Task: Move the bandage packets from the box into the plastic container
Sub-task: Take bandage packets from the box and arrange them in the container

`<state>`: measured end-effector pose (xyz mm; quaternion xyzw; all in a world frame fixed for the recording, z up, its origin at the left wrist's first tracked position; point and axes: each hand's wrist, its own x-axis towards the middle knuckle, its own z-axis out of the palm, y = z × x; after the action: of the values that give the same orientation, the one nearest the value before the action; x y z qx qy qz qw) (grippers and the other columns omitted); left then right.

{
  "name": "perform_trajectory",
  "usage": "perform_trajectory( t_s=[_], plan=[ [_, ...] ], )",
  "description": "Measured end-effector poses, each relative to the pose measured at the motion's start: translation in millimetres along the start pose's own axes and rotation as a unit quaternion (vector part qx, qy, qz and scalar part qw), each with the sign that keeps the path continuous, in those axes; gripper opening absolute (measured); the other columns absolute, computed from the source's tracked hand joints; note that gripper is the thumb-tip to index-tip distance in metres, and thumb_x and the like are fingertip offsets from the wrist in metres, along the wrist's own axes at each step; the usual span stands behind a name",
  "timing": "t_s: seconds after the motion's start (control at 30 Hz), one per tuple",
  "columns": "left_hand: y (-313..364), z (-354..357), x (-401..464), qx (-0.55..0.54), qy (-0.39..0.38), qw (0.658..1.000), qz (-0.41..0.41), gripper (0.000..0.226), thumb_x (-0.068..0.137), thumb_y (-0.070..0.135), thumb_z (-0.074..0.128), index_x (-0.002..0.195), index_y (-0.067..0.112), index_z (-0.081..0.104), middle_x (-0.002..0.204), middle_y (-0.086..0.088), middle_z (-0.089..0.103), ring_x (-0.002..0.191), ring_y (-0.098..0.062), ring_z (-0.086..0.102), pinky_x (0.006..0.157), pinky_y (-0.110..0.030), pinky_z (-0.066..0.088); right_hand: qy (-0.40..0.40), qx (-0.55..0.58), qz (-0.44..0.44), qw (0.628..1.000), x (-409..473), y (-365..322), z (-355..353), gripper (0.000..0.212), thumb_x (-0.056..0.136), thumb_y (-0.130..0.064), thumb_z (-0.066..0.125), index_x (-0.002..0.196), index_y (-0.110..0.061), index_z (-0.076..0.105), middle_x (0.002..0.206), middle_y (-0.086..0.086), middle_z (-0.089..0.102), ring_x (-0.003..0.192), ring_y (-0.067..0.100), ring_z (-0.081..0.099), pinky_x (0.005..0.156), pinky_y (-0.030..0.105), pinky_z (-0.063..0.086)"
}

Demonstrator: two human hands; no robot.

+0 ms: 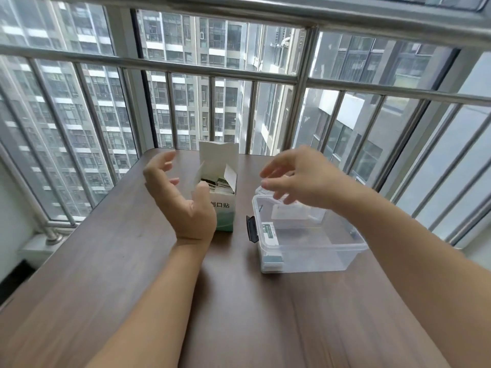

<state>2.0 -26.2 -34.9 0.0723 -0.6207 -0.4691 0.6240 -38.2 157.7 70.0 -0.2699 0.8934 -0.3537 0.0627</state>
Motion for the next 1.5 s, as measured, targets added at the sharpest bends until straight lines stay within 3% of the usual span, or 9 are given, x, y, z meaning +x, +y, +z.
perform_trajectory(
  t_s=[0.07, 0.2, 0.3, 0.4, 0.6, 0.77, 1.0, 1.17, 1.5],
  plan=[
    [-3, -1, 0, -0.020, -0.005, 0.999, -0.045, 0.063, 0.067, 0.020, 0.053, 0.127, 0.002, 0.049, 0.126, -0.003, 0.053, 0.115, -0.024, 0.052, 0.088, -0.045, 0.047, 0.026, 0.025, -0.079, 0.996, 7, -23, -2, 0.018, 0.089, -0.017, 0.076, 0.106, -0.011, 0.075, 0.096, -0.005, 0.075, 0.070, 0.013, 0.073, 0.058, 0.023, 0.060],
    [-13, 4, -2, -0.050, -0.143, 0.971, -0.185, 0.070, 0.074, 0.023, 0.055, 0.143, 0.019, 0.047, 0.133, 0.004, 0.058, 0.124, -0.003, 0.052, 0.097, -0.021, 0.042, -0.019, -0.050, -0.166, 0.985, 27, -59, 16, 0.014, 0.092, -0.018, 0.073, 0.106, -0.016, 0.076, 0.112, -0.010, 0.071, 0.061, -0.006, 0.065, 0.053, 0.010, 0.051],
    [-22, 9, -3, -0.061, -0.159, 0.947, -0.274, 0.063, 0.081, 0.028, 0.050, 0.143, 0.019, 0.052, 0.114, 0.014, 0.066, 0.090, 0.014, 0.061, 0.081, -0.018, 0.044, -0.039, -0.205, -0.174, 0.962, 53, -67, 39, 0.012, 0.094, -0.019, 0.070, 0.104, -0.019, 0.077, 0.107, -0.005, 0.074, 0.083, 0.002, 0.066, 0.074, 0.011, 0.052],
    [-26, 9, 0, -0.071, -0.134, 0.932, -0.328, 0.056, 0.078, 0.025, 0.042, 0.130, 0.019, 0.060, 0.096, 0.001, 0.070, 0.066, -0.006, 0.058, 0.064, -0.028, 0.045, -0.019, -0.308, -0.128, 0.943, 75, -61, 53, 0.022, 0.089, -0.010, 0.065, 0.070, -0.019, 0.065, 0.072, 0.000, 0.064, 0.070, 0.023, 0.063, 0.063, 0.031, 0.056],
    [-19, 9, -6, -0.048, -0.168, 0.936, -0.306, 0.044, 0.080, 0.024, 0.036, 0.114, 0.029, 0.063, 0.070, 0.007, 0.060, 0.059, -0.012, 0.049, 0.059, -0.031, 0.039, 0.026, -0.372, -0.081, 0.924, 82, -57, 60, 0.012, 0.084, -0.005, 0.063, 0.089, -0.016, 0.067, 0.084, 0.002, 0.062, 0.073, 0.024, 0.060, 0.062, 0.031, 0.047],
    [-18, 10, -6, -0.032, -0.173, 0.937, -0.301, 0.039, 0.080, 0.025, 0.037, 0.108, 0.027, 0.063, 0.077, 0.005, 0.065, 0.069, -0.015, 0.055, 0.065, -0.036, 0.045, 0.019, -0.337, -0.070, 0.939, 86, -50, 62, 0.020, 0.079, 0.001, 0.065, 0.089, -0.014, 0.074, 0.088, 0.005, 0.069, 0.077, 0.027, 0.067, 0.064, 0.032, 0.054],
    [-17, 12, -8, -0.014, -0.179, 0.940, -0.290, 0.041, 0.081, 0.027, 0.037, 0.113, 0.022, 0.062, 0.090, 0.001, 0.069, 0.083, -0.022, 0.063, 0.074, -0.046, 0.051, -0.015, -0.290, -0.079, 0.954, 87, -50, 62, 0.029, 0.078, -0.007, 0.073, 0.061, -0.030, 0.068, 0.083, -0.001, 0.072, 0.077, 0.025, 0.071, 0.071, 0.039, 0.063],
    [-16, 12, -7, -0.011, -0.180, 0.942, -0.283, 0.041, 0.081, 0.027, 0.037, 0.114, 0.021, 0.061, 0.090, 0.001, 0.069, 0.081, -0.020, 0.061, 0.070, -0.037, 0.048, -0.038, -0.314, -0.077, 0.945, 90, -53, 62, 0.008, 0.076, -0.012, 0.080, 0.080, -0.018, 0.078, 0.085, 0.002, 0.074, 0.078, 0.023, 0.072, 0.072, 0.040, 0.064],
    [-15, 11, -8, 0.007, -0.188, 0.944, -0.270, 0.043, 0.082, 0.031, 0.037, 0.118, 0.022, 0.058, 0.100, -0.003, 0.069, 0.090, -0.023, 0.062, 0.073, -0.037, 0.045, -0.048, -0.334, -0.083, 0.938, 87, -53, 64, 0.014, 0.081, -0.007, 0.069, 0.085, -0.016, 0.079, 0.085, 0.004, 0.071, 0.082, 0.025, 0.067, 0.071, 0.037, 0.062]
  ],
)
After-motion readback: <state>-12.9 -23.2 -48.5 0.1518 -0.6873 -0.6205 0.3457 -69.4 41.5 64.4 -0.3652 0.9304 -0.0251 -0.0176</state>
